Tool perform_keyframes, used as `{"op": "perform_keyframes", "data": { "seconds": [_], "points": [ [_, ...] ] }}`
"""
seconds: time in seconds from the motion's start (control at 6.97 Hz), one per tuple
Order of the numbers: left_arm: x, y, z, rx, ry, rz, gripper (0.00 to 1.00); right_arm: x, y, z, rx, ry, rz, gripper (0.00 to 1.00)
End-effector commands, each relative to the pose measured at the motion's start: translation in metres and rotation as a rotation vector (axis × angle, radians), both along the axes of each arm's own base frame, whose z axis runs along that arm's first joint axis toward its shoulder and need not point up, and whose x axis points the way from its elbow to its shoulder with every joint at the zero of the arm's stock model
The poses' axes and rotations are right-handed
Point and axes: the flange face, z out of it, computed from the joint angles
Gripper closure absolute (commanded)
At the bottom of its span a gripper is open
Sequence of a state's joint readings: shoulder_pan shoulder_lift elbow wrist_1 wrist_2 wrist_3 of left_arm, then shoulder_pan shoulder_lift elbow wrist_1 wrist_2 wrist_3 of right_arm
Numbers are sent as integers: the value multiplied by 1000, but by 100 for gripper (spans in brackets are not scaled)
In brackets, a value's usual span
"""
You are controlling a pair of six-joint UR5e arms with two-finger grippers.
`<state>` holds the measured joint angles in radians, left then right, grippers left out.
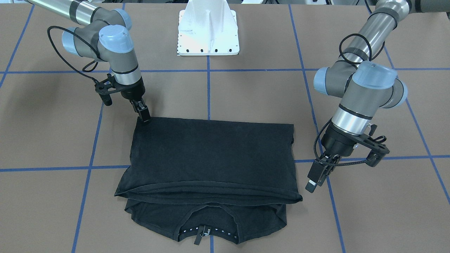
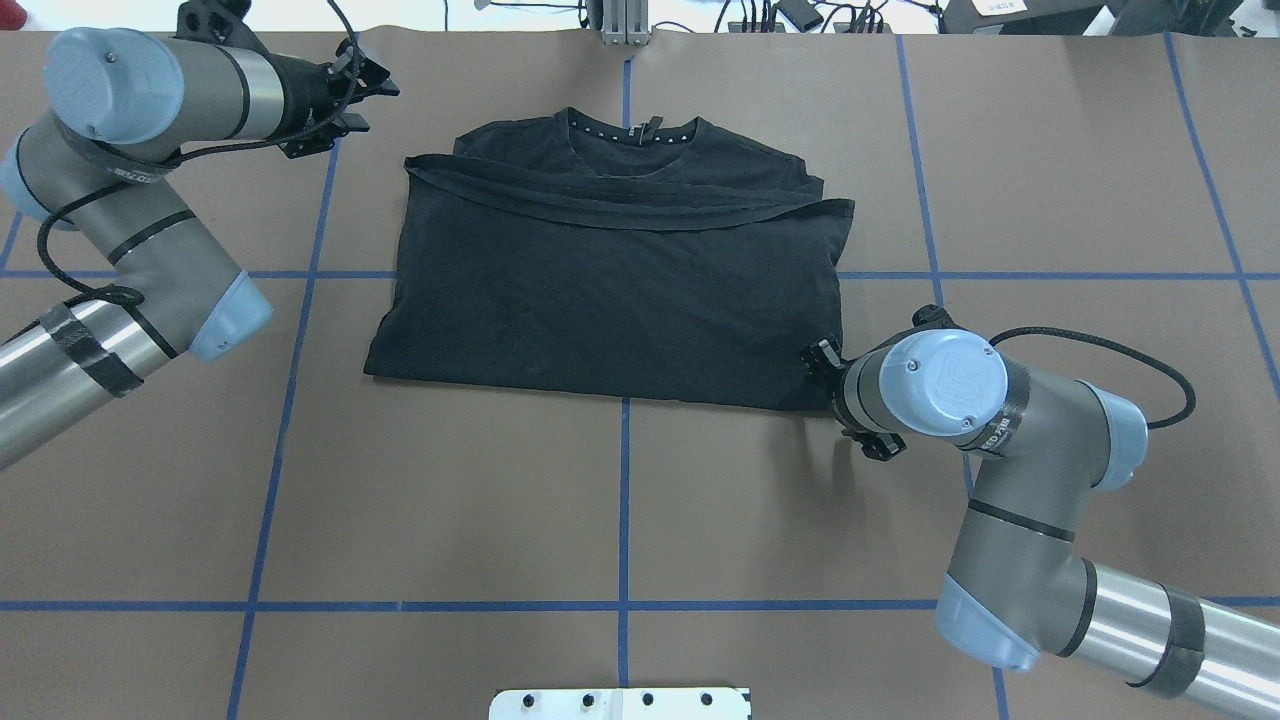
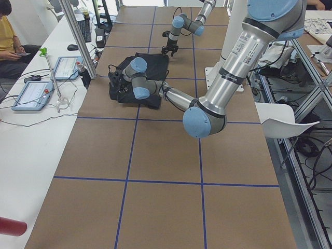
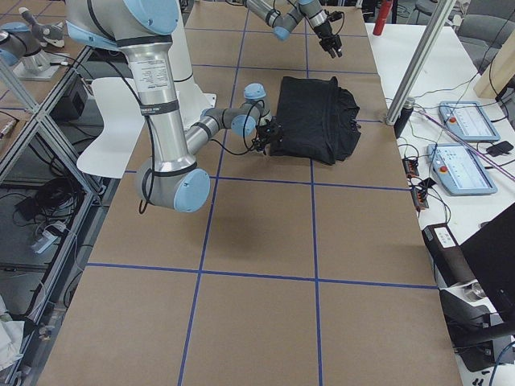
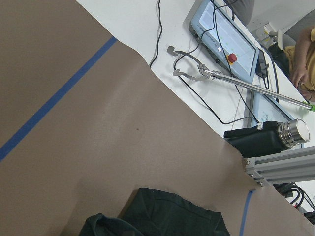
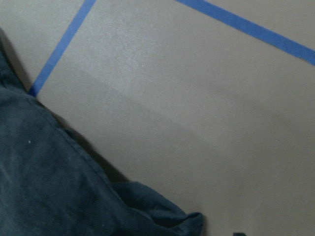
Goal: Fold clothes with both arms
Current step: 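Move the right gripper to the folded shirt's corner nearest the robot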
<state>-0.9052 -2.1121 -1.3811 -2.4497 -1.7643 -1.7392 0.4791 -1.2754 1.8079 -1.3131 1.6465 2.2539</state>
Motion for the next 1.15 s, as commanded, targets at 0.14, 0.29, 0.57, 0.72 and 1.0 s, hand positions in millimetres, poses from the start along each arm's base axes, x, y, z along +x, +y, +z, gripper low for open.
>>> {"op": "perform_keyframes", "data": {
  "seconds": [0.14, 0.29, 0.57, 0.72, 1.0],
  "points": [
    [-1, 1, 7, -6, -7, -2, 39, 9, -9, -4, 2, -7, 14, 100],
    [-1, 5, 20, -14, -20, 2, 39, 17, -16, -8, 0, -18, 25, 100],
    [-2, 5, 21, -7, -28, 6, 39, 18, -18, -8, -7, -19, 25, 100],
    [-1, 5, 20, -6, -27, 6, 39, 25, -12, -16, -21, -50, 1, 100],
    [-1, 5, 12, 3, -19, 9, 39, 58, 28, -20, -22, -82, -38, 100]
  ]
}}
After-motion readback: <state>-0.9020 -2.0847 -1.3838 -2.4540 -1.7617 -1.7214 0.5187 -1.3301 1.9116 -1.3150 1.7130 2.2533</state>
